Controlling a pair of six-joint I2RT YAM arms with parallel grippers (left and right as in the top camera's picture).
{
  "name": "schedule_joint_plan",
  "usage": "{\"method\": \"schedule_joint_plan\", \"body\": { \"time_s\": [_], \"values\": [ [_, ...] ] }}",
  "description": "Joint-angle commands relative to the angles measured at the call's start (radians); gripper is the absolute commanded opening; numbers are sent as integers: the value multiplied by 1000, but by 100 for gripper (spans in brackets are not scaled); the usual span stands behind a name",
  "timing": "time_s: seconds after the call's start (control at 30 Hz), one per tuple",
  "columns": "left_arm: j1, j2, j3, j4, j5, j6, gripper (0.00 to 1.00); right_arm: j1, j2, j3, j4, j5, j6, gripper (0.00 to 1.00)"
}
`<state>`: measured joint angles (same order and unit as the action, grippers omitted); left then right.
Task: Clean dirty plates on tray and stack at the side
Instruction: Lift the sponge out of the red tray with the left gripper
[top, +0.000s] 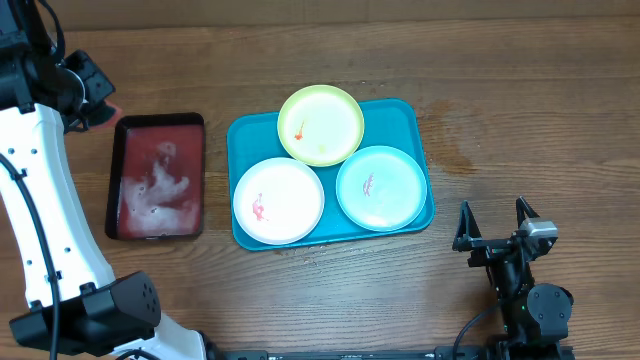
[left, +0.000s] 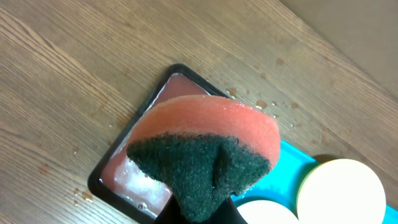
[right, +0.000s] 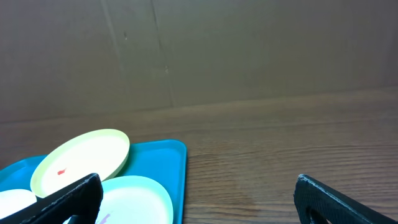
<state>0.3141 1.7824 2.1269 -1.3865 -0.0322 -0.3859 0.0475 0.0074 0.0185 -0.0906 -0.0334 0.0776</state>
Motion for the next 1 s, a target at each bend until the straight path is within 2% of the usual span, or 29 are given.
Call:
{"method": "schedule_joint_plan", "body": {
  "time_s": [0.0,0.17,0.23,0.33,0.5,0.63,0.8,0.97],
  "values": [
    [0,62,-107,4,21,16,4,4,-4,-10,7,11,-3,100],
    [0,158,-368,156,13,17,4,4,-4,-10,7,10,-3,100],
    [0,211,-430,169,1,28,4,4,-4,-10,7,10,-3,100],
    [21,266,-414,123,29,27,4,4,-4,-10,7,10,-3,100],
    [59,211,-280,39,123,36,4,4,-4,-10,7,10,-3,100],
    [66,104,-178,23,223,143,4,4,-4,-10,7,10,-3,100],
    [33,-13,-173,31,179,164,4,4,-4,-10,7,10,-3,100],
    [-29,6,-300,80,55,152,4,4,-4,-10,7,10,-3,100]
  ]
}}
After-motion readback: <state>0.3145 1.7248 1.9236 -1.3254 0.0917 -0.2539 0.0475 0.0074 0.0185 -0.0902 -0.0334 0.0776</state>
